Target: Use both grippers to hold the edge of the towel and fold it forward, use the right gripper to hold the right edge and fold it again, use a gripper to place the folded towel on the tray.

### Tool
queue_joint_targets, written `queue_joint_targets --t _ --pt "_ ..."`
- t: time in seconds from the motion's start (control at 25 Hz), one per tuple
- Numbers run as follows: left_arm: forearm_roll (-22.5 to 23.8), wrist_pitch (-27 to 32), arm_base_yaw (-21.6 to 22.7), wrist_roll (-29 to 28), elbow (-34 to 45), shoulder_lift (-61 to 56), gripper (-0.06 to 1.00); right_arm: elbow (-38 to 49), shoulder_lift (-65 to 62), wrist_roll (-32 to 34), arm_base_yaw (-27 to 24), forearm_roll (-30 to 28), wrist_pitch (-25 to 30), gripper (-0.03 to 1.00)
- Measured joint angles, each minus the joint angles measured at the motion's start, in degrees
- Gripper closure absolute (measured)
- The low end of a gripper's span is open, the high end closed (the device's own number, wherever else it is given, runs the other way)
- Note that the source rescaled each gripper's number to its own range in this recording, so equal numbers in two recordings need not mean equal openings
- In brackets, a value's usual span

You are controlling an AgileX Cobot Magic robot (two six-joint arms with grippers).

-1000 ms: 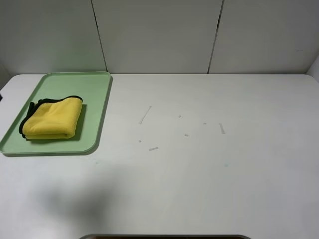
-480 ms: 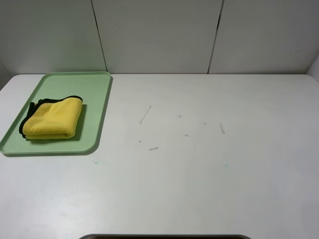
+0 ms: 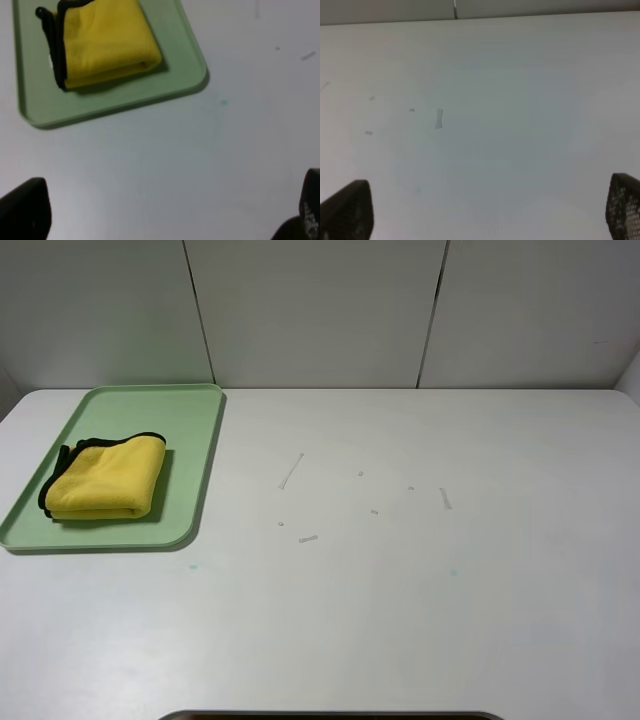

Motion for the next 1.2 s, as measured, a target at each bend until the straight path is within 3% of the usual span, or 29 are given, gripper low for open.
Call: queue_joint_targets --t 0.24,1.2 --pt "-1.11 -3.07 -0.13 0.44 1.41 -1.33 -0.05 0.00 0.00 0.00 0.00 0.00 0.00 -0.03" --pt "-1.11 -3.13 -0.13 0.47 1.41 -1.33 -0.05 0.00 0.00 0.00 0.00 0.02 0.00 -0.03"
